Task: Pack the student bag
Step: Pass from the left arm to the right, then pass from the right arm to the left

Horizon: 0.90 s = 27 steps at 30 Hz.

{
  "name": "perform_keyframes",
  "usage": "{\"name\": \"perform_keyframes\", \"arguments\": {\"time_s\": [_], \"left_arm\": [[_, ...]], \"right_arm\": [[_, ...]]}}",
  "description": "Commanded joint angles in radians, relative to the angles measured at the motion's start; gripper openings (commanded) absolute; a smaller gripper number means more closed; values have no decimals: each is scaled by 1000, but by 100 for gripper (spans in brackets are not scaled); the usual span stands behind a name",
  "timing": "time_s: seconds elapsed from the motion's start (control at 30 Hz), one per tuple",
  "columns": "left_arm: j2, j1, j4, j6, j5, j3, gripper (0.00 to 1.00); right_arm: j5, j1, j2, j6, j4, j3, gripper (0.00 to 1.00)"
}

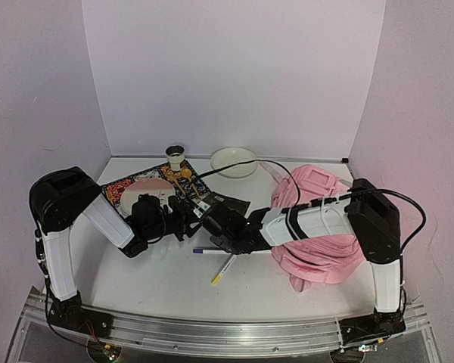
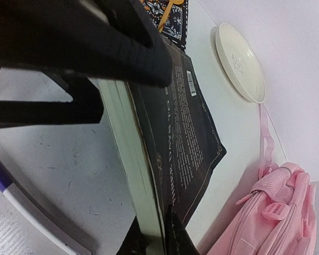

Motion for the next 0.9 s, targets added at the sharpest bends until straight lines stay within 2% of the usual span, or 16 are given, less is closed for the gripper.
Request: {"name": "perform_keyframes", "arguments": {"time_s": [0.0, 0.2, 0.4, 0.53, 0.63, 0.87], "left_arm": [[20, -6, 30, -7, 15, 41, 47], [51, -11, 23, -10, 22, 75, 44], [46, -17, 21, 4, 37, 99, 23], [9, -16, 20, 33, 28, 84, 9], [-18, -14, 19, 61, 22, 76, 2], [-66, -5, 12, 125, 21, 68, 0]], "right_arm": [[-12, 23, 19, -10, 34, 51, 12], [-3, 40, 32, -14, 34, 58, 14], [3, 48, 12, -15, 32, 37, 20], [-8, 48, -42, -8, 19, 6, 29], [-19, 48, -86, 9, -23, -9, 37], [-30, 47, -230, 78, -169, -63, 54]]}}
